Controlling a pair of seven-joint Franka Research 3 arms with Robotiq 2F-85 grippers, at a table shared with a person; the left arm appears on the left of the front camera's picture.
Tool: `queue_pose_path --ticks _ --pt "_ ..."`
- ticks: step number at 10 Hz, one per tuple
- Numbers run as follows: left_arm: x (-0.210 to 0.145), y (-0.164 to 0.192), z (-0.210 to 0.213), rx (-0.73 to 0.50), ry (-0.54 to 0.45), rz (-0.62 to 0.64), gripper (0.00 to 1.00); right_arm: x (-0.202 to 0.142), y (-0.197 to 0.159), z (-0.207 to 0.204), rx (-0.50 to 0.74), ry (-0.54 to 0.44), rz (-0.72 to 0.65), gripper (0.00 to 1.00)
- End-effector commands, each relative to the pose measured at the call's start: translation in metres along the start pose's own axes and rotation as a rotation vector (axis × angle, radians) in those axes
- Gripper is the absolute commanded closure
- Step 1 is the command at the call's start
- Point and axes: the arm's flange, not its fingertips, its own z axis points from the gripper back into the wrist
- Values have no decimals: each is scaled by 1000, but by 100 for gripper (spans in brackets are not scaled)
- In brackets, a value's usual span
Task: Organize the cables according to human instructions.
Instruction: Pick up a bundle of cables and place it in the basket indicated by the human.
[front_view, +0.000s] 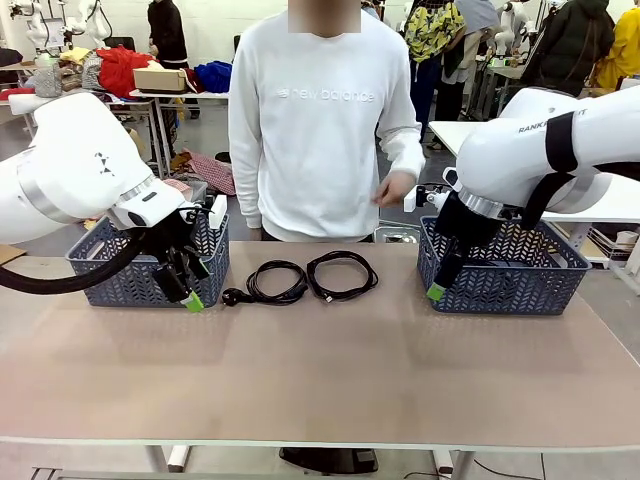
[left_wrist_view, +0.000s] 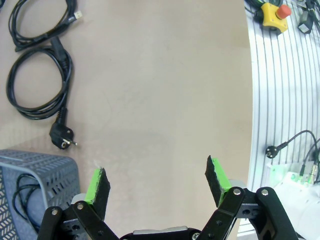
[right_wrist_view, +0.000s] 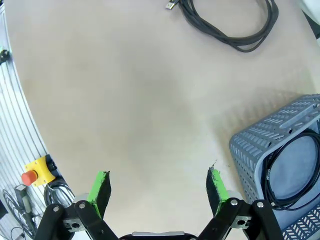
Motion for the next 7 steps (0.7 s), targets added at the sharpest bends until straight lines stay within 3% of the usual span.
queue_pose_path --ticks 1,7 --pt "0 -1 0 5 -1 2 0 0 0 1 -1 -2 -4 0" --pt "0 -1 0 5 -1 2 0 0 0 1 -1 -2 -4 0"
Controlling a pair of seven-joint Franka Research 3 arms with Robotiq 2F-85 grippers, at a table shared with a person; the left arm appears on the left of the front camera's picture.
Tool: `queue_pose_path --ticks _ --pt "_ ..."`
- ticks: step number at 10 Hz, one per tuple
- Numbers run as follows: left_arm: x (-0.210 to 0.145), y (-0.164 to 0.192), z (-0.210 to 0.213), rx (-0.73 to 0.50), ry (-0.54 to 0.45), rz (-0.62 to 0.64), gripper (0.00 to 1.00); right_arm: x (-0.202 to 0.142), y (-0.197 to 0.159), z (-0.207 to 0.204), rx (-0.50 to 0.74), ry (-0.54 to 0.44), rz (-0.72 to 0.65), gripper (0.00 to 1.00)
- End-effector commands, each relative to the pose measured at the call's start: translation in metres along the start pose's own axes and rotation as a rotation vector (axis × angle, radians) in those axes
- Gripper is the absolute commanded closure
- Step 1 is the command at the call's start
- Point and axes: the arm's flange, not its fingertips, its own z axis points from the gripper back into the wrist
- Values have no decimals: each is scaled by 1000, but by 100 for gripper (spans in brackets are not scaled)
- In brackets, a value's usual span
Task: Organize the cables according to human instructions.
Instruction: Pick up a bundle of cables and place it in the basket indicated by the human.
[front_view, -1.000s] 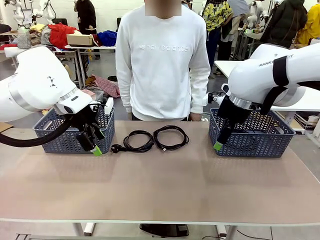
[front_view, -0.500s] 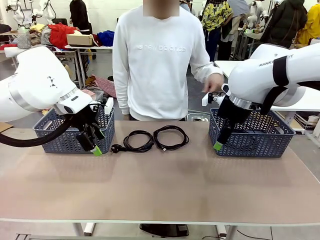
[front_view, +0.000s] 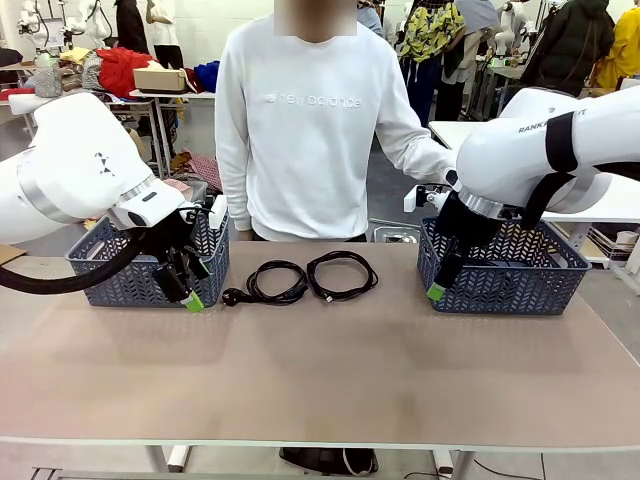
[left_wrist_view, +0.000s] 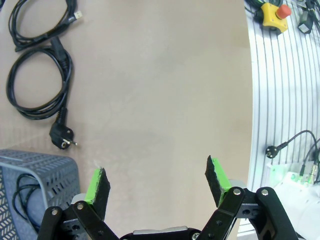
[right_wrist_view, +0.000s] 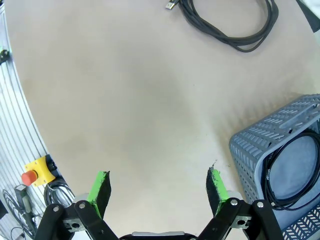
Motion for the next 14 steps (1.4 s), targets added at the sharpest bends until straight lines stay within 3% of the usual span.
queue_pose_path --ticks 1,6,14 --pt "0 -1 0 5 -1 2 0 0 0 1 -1 -2 -4 0" --pt "0 -1 0 5 -1 2 0 0 0 0 0 0 0 0" --pt "0 -1 0 5 -1 2 0 100 10 -60 -20 61 -29 0"
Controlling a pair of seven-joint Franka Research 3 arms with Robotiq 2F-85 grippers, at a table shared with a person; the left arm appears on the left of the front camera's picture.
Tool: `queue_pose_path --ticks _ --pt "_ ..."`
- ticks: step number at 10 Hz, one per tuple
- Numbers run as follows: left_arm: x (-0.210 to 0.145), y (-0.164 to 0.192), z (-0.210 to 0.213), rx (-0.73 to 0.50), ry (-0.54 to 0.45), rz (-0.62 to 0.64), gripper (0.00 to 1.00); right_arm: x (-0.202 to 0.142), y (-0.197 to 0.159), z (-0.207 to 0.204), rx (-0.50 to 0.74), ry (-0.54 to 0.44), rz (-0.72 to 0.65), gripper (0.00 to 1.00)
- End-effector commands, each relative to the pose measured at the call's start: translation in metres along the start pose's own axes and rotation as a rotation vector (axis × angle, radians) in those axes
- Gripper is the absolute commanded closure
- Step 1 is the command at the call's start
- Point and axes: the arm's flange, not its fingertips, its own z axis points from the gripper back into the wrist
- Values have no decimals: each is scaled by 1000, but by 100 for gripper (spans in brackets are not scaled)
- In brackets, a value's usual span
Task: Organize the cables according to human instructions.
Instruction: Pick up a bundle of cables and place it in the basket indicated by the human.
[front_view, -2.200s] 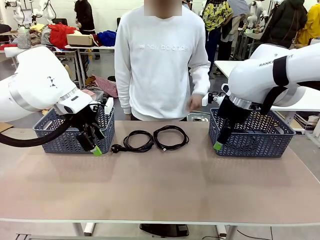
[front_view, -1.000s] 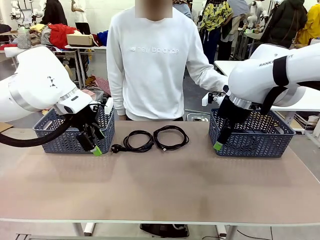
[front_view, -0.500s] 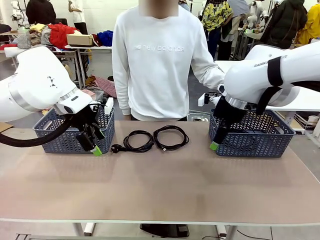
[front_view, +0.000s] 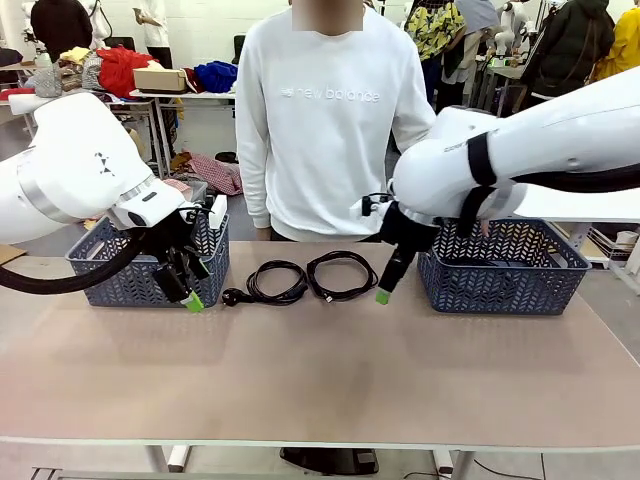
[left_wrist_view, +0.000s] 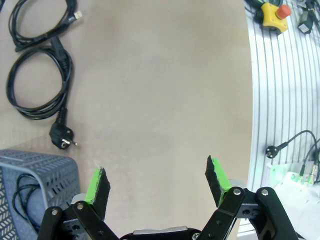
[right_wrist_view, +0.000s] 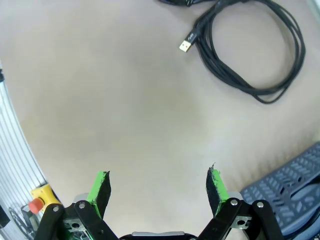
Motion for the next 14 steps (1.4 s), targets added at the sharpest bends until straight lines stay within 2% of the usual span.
queue_pose_path --ticks 1,3,6,9,10,14 --pt "0 -1 0 5 -1 2 0 31 -2 -12 -37 30 -23 0" --pt "0 -1 0 5 -1 2 0 61 -2 -23 -86 28 -30 0" --pt "0 -1 0 5 -1 2 0 89 -7 -37 -90 49 -22 0" --pt "0 -1 0 5 -1 2 0 90 -10 -38 -84 73 -23 0" --pt "0 -1 0 5 -1 2 0 87 -10 -43 -68 42 0 0" --pt "0 -1 0 5 -1 2 0 87 -10 -43 -68 42 0 0"
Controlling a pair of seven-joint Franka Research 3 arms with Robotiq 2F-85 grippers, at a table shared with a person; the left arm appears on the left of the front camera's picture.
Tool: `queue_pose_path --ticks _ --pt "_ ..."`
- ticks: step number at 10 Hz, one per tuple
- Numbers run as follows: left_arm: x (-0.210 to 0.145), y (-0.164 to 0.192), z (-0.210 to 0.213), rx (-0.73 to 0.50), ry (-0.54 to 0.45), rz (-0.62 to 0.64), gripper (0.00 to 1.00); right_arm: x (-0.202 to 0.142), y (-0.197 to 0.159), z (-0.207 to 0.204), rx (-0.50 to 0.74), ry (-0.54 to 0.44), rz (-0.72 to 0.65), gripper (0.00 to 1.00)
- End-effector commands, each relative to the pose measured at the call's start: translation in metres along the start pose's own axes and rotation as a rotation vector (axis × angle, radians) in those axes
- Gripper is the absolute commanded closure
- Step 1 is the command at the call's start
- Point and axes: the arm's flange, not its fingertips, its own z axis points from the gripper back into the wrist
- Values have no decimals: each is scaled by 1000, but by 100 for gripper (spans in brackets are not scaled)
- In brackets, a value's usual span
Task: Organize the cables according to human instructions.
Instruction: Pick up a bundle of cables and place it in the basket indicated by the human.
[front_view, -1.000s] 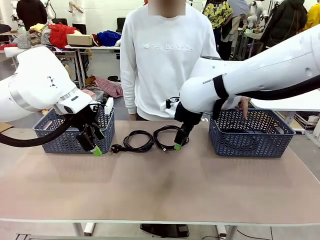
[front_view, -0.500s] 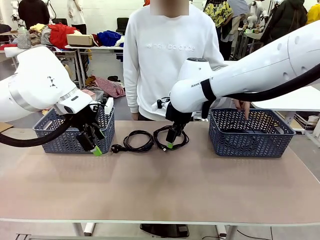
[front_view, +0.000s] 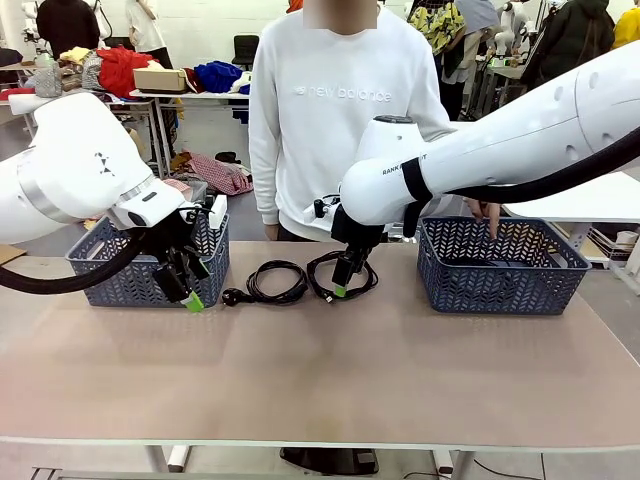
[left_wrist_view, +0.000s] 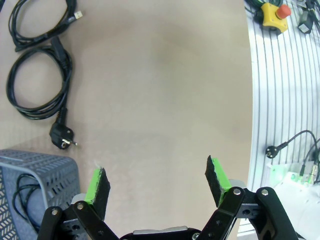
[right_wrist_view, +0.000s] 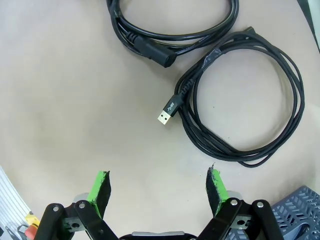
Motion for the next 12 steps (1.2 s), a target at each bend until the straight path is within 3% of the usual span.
queue_pose_path --ticks 1,6,12 --pt "0 -1 0 5 -1 2 0 0 1 1 -3 -7 -1 0" --pt "0 -1 0 5 -1 2 0 0 0 0 0 0 0 0" --pt "0 -1 0 5 -1 2 0 59 -26 -32 -42 -12 -195 0"
